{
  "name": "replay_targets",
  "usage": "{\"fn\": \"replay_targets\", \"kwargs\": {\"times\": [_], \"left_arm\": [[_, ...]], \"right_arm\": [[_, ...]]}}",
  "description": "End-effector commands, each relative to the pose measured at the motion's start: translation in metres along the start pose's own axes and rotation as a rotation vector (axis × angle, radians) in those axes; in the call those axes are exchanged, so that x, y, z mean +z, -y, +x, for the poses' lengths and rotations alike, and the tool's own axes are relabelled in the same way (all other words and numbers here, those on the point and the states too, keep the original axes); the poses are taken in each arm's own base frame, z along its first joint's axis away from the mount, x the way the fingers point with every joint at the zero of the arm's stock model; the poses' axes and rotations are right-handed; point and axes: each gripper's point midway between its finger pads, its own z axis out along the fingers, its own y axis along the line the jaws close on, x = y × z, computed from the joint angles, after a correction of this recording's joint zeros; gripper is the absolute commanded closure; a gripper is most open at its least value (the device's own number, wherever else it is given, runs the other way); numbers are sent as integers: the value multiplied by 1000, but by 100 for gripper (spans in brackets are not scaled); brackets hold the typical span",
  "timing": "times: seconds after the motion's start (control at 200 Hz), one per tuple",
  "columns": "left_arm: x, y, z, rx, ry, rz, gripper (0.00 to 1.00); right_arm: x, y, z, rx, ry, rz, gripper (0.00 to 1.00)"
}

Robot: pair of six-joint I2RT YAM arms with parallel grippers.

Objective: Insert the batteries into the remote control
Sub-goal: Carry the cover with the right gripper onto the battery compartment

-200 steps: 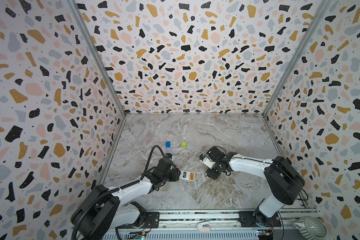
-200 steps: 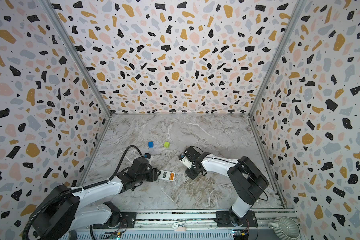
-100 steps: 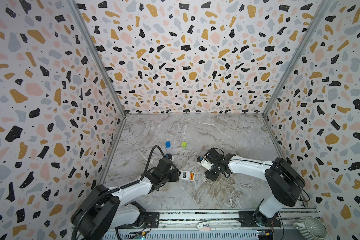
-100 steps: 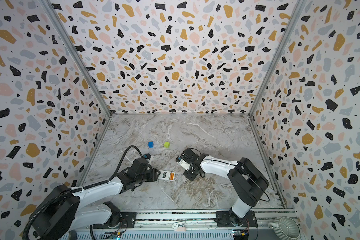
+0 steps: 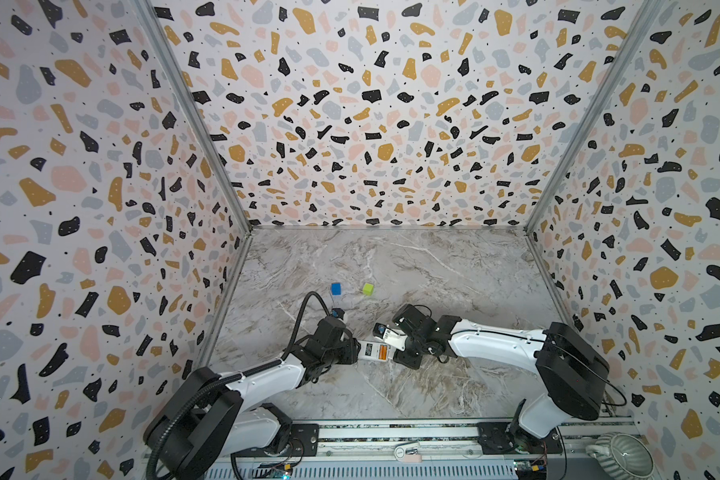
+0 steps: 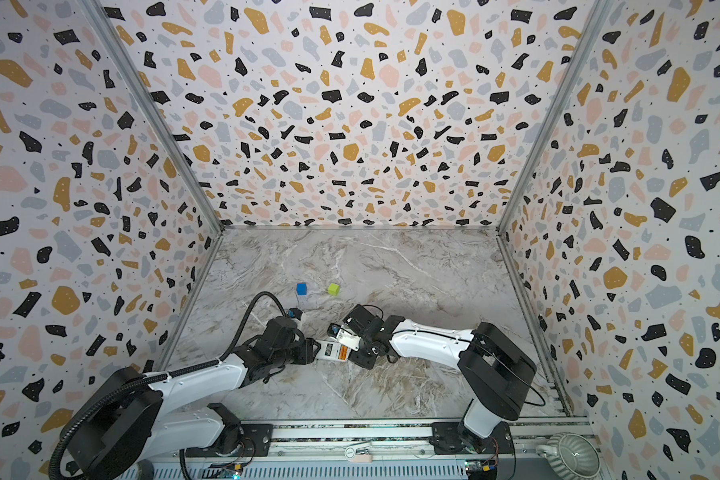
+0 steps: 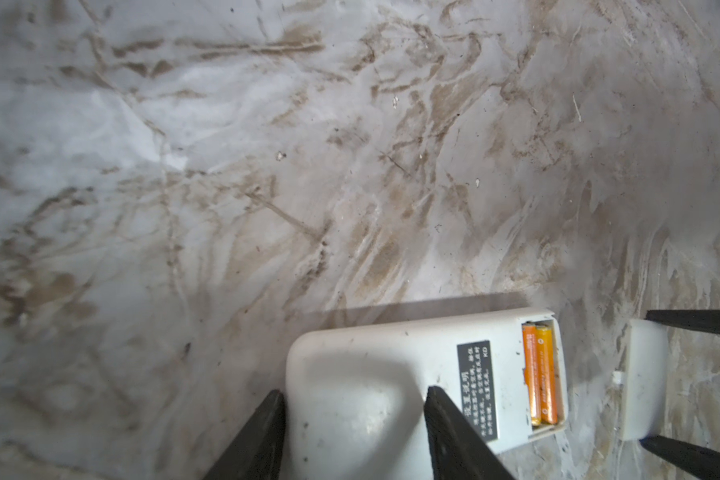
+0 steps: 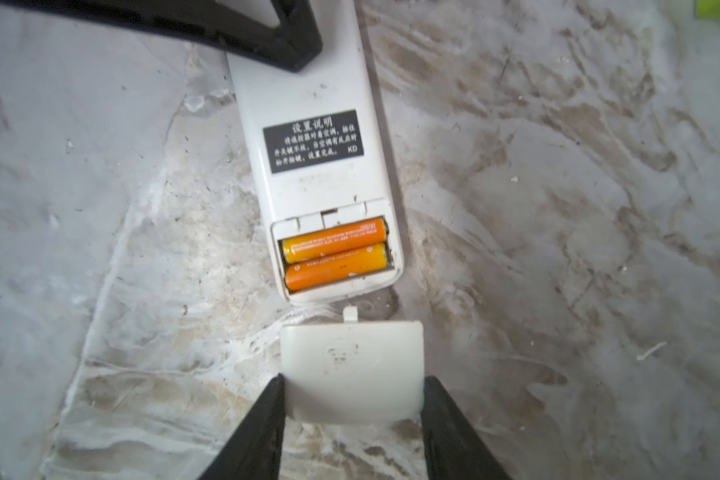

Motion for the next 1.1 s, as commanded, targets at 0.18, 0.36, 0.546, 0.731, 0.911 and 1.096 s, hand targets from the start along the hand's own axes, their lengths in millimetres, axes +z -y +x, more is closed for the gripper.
{"fn": "replay_targets", "kwargs": {"times": [0.18, 0.36, 0.546, 0.731, 0.911, 1.096], "left_arm": [[1, 1, 0, 7, 14, 13, 45], [2, 1, 1, 8, 10, 12, 46], [2, 0, 1, 7, 11, 9, 46], [2, 0, 1, 8, 11, 10, 46], [2, -1, 2, 7, 10, 7, 46], [2, -1, 3, 7, 8, 4, 46]], "right_arm": [[3, -7, -30, -93, 35, -29, 67], [10, -10, -29, -114, 10, -51, 68], [13, -9, -29, -118, -8, -54, 68], [17, -8, -29, -124, -26, -53, 68], [20, -8, -25, -129, -49, -54, 69], [20, -8, -22, -124, -62, -58, 69]]}}
